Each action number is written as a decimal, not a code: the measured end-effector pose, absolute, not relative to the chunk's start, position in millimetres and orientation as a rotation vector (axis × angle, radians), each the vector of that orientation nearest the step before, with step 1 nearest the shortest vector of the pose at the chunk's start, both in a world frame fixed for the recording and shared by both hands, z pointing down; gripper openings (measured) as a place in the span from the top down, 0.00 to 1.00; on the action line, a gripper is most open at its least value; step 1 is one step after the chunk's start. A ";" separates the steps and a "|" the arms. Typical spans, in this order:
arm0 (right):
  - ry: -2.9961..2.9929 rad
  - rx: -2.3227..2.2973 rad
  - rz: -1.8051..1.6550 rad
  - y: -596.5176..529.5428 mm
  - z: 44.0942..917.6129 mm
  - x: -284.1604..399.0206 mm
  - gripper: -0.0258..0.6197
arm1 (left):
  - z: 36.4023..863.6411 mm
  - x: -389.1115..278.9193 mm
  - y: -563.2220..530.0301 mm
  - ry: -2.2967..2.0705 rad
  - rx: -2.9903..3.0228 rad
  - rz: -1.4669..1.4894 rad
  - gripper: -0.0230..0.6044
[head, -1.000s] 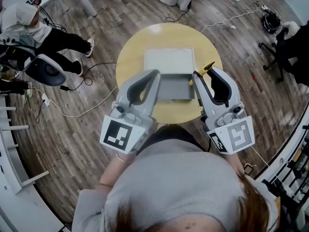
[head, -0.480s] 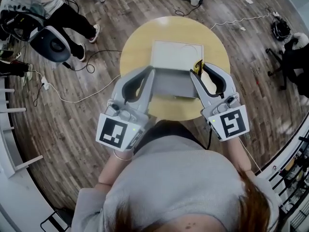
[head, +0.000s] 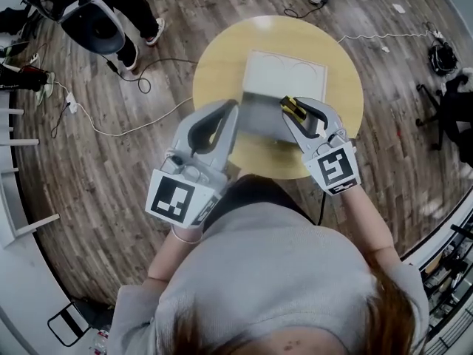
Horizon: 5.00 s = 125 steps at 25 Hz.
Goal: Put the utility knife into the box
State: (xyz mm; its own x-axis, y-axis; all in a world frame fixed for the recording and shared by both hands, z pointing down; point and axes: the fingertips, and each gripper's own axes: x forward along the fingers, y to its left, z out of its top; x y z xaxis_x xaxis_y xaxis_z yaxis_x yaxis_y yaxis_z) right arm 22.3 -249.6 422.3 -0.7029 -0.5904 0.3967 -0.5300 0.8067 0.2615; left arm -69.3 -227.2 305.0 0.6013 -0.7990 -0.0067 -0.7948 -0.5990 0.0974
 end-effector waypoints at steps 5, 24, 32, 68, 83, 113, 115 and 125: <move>-2.431 0.677 -0.202 -249.7 460.1 14.7 0.78 | 316.6 -72.5 -225.4 -1.368 2.705 -0.042 0.97; -2.085 0.303 -0.098 -246.0 588.5 8.9 0.78 | 324.8 -51.4 -217.9 -1.324 2.709 -0.007 0.97; -1.986 0.245 -0.065 -248.4 617.6 9.7 0.78 | 325.1 -49.8 -215.1 -1.340 2.707 0.009 0.97; -2.043 0.316 0.066 -262.1 623.1 9.4 0.75 | 328.8 -57.6 -211.0 -1.341 2.717 0.048 0.97; -2.511 0.836 0.009 -262.1 423.3 11.7 0.82 | 315.9 -35.8 -222.8 -1.273 2.798 -0.007 0.97; -2.792 1.371 -0.129 -208.8 271.9 95.6 0.96 | 282.2 30.5 -209.9 -1.106 2.904 -0.102 0.97; -2.824 1.349 -0.119 -206.2 271.0 98.5 0.96 | 283.6 30.2 -205.0 -1.100 2.892 -0.106 0.97; -2.861 1.353 -0.124 -182.4 265.6 93.2 0.96 | 277.5 22.9 -181.1 -1.093 2.906 -0.134 0.97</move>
